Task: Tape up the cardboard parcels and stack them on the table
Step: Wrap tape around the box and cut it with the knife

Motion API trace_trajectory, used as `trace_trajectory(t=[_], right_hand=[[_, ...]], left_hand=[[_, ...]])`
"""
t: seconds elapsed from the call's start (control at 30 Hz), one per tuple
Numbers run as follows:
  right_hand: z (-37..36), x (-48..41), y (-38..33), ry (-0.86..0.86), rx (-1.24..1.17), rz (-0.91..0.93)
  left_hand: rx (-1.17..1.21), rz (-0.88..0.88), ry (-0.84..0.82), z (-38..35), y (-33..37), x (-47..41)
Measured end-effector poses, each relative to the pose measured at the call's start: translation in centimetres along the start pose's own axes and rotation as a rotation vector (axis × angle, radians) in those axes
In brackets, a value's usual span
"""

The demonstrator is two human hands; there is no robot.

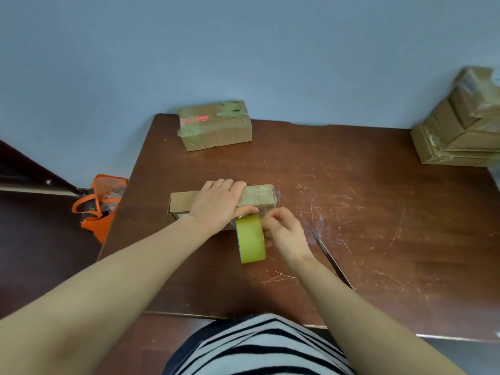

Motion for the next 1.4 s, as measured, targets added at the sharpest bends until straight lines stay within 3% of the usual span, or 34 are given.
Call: trace_trajectory(t=[0.13, 0.27, 0.47, 0.63, 0.77, 0.87, 0.97, 1.03, 1.13, 1.17, 1.3, 1.4], right_hand=[[6.4, -1.1, 2.3, 0.395, 0.392, 0.104], [10.5, -1.1, 5.7, 0.530, 0.835, 0.011], [12.1, -1.1, 8.3, 0.429, 0.874, 0.035], [11.0, -1.5, 5.1, 0.413, 0.708, 0.095], [7.4, -2.1, 0.0, 0.236, 0.275, 0.117], [4.1, -1.8, -2.8, -0.059, 0.034, 0.084], [1.8, -1.1, -3.1, -0.282, 0.239, 0.169], [1.7, -1.4, -2.8, -0.239, 0.316, 0.220], [2.4, -1.9, -2.5, -0.125, 0.262, 0.219], [2.4, -1.9, -2.4, -0.123, 0.249, 0.215], [1.9, -1.6, -2.6, -0.140, 0.258, 0.227], [2.0, -1.7, -2.9, -0.086, 0.331, 0.234]], left_hand=[[-0.030, -0.051, -0.007, 0.2, 0.4, 0.8], [0.016, -0.070, 0.000, 0.3, 0.7, 0.8], [0.103, -0.137, 0.032, 1.4, 0.8, 1.4], [0.098, -0.140, -0.049, 1.5, 0.8, 1.7], [0.172, -0.012, -0.089, 1.3, 0.3, 2.3], [0.236, 0.058, -0.102, 1.5, -0.4, 2.2], [0.295, 0.070, -0.061, 2.1, -0.6, 2.2], [0.247, 0.093, 0.069, 2.9, -0.9, 2.4], [0.312, 0.342, 0.380, 4.4, -1.5, 3.9], [0.395, 0.457, 0.371, 4.2, -1.5, 4.4], [0.872, 0.896, -0.165, -0.9, 0.8, 6.5], [1.116, 1.035, -0.154, -1.9, 1.2, 6.5]])
Point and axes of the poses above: each hand's wrist, its own x-axis away from the middle knuckle, its own z-axis out of the back of the hand, y = z × x, the point moved 6 cm from there along -x, towards the middle knuckle, and after that the axes turned 12 degrees about y, right-handed, at the moved point
